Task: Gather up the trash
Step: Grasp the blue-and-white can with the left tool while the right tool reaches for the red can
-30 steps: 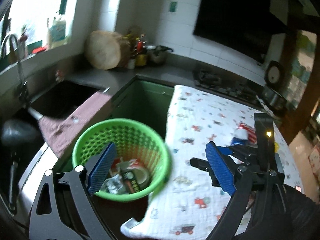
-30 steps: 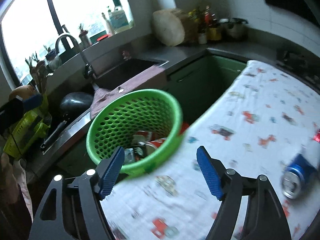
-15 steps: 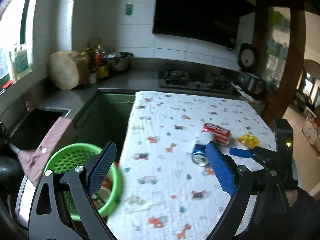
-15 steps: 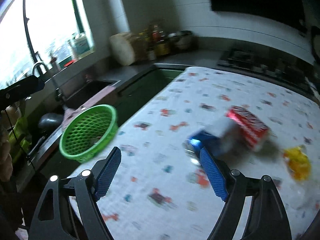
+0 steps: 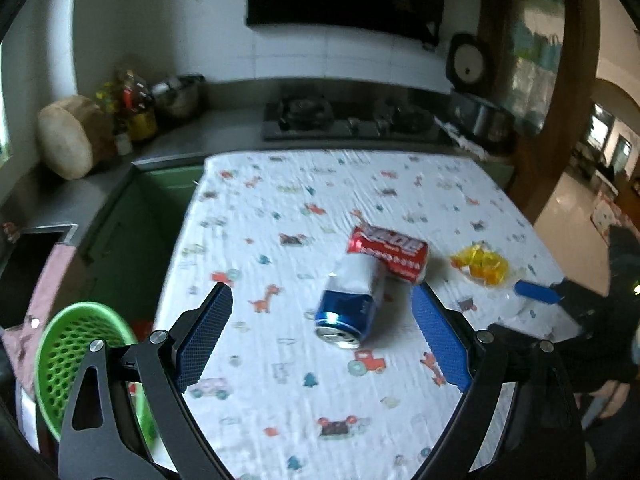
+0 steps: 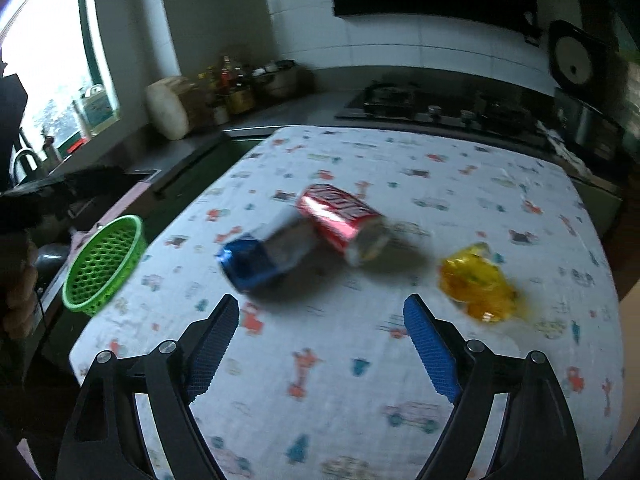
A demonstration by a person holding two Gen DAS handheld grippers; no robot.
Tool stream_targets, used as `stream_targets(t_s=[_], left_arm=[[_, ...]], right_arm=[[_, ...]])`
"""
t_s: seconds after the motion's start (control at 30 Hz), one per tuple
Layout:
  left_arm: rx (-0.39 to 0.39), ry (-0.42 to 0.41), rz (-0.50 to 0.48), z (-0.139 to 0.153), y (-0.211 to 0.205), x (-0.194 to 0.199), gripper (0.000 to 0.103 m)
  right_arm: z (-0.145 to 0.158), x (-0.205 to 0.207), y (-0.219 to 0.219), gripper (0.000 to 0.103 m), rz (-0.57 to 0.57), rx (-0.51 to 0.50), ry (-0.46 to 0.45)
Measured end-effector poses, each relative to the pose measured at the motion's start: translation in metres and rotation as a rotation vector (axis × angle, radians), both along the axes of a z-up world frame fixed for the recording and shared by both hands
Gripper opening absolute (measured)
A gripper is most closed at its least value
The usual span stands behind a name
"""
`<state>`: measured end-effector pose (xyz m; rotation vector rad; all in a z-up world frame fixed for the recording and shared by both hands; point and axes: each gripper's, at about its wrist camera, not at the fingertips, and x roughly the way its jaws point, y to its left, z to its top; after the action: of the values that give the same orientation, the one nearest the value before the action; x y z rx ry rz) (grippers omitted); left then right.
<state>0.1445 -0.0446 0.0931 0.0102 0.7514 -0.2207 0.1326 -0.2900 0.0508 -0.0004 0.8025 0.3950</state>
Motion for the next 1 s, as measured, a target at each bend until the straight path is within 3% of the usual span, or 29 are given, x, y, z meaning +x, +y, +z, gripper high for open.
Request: stream_targets(t_s=[0.27, 0.8, 0.9, 1.0], left_arm=[[0.044, 0.089, -0.053, -0.052, -0.035, 0.045, 0.09], [0.038, 0.224, -0.127, -0.121, -0.056, 0.103, 0.094], [0.025, 0.231, -0.139, -0.125, -0.058, 0.107, 0.092], [0.022, 0.24, -0.156, -0.128, -0.06, 0.111, 0.082]], right_arm=[[-0.012, 0.02, -0.03, 0.082, -0.018, -0.041, 0.03], [-0.023, 0.068, -0.015, 0.082, 0.088, -0.089, 0.036], [-0.025, 0.076, -0.009, 0.084, 0.121, -0.119, 0.028], [-0.027, 0.082, -0.004, 0.084, 0.148, -0.15, 0.023]])
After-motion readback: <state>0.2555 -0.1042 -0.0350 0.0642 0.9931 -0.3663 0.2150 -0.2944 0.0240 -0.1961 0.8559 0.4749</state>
